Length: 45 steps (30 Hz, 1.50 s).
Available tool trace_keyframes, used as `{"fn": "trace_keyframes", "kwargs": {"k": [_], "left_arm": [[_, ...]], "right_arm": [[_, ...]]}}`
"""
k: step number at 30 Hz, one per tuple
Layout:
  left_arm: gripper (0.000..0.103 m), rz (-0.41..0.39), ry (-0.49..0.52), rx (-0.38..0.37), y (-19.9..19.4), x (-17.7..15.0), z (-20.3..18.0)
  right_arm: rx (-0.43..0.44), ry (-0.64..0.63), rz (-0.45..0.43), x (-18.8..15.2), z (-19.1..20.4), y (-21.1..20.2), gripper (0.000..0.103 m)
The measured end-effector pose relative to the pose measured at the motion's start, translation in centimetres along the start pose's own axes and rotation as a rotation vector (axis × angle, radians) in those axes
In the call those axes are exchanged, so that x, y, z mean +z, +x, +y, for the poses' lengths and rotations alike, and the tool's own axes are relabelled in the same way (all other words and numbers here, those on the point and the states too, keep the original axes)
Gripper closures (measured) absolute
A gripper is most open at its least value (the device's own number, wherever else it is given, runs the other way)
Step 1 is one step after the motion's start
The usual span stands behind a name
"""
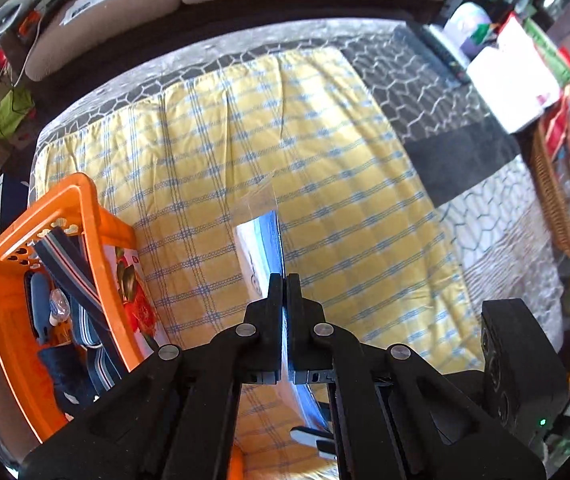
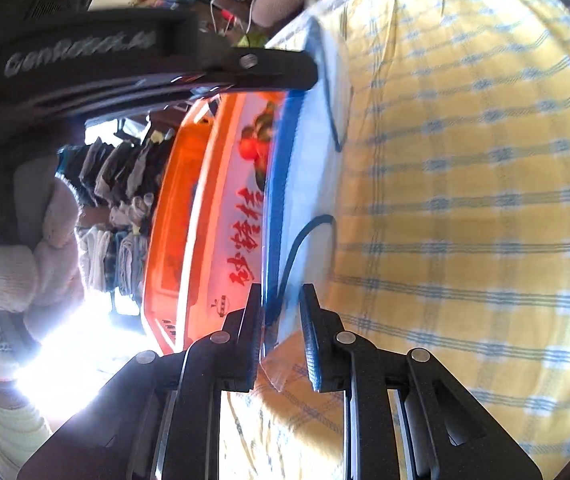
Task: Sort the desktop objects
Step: 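Lift the packet with the right tool while the left tool grasps its other edge, then open the right tool to leave the packet in the left tool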
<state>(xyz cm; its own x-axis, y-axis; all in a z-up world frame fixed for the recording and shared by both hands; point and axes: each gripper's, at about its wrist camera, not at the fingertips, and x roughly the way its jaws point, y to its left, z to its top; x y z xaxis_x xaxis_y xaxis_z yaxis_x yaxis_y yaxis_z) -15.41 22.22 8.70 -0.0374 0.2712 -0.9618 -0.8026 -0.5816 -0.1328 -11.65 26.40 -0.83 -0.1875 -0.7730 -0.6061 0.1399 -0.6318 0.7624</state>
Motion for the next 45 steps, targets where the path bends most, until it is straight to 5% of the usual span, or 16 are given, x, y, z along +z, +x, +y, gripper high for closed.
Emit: {"fn": "trace_keyframes", "kwargs": {"k": [7, 12, 16, 21, 25, 28, 34, 41, 44, 45], "left_arm": [[0.102, -0.061, -0.043, -0.056, -3.5, -1.1, -0.3], [0.102, -0.065, -0.083, -0.082, -3.5, -2.6, -0.4], [0.102, -0.063, -0.123, -0.107, -2.6, -3.3, 0.2], [0.102, -0.057, -0.167, -0.123, -1.2, -3.5, 1.4], [0.102, -0.053, -0.184, -0.136, 0.0, -3.6, 1.9], [0.102, -0.046, -0.201, -0.147, 0.9, -3.6, 2.3], [0.102, -0.037, -0.222, -0.17, 2.1, -3.7, 2.4], [0.102, -0.046, -0.235, -0.172, 2.0, -3.5, 2.2], [0.102, -0.05, -0.241, -0.172, 1.9, -3.5, 1.9], [0.102, -0.051, -0.243, -0.175, 1.8, -3.6, 1.8]], "right_arm": [[-0.083, -0.027, -0.053, 0.5, 1.7, -2.5, 0.082], [-0.29, -0.081, -0.088, -0.4, 2.7, -3.0, 0.059], [-0.433, -0.15, -0.071, -0.2, 3.5, -1.0, 0.057], [-0.48, -0.116, -0.048, -0.5, 2.3, 0.1, 0.015], [-0.509, -0.062, 0.012, -0.5, 0.5, 0.8, 0.0], [-0.584, 0.002, 0.096, -0.2, -1.6, 1.9, 0.0], [-0.594, 0.019, 0.143, 0.8, -2.0, 2.3, 0.0], [-0.466, 0.2, -0.002, 1.7, -4.2, -0.6, 0.0], [-0.472, 0.155, 0.02, 1.6, -4.0, -0.6, 0.0], [-0.496, 0.132, 0.026, 1.7, -3.7, -0.6, 0.007]]}}
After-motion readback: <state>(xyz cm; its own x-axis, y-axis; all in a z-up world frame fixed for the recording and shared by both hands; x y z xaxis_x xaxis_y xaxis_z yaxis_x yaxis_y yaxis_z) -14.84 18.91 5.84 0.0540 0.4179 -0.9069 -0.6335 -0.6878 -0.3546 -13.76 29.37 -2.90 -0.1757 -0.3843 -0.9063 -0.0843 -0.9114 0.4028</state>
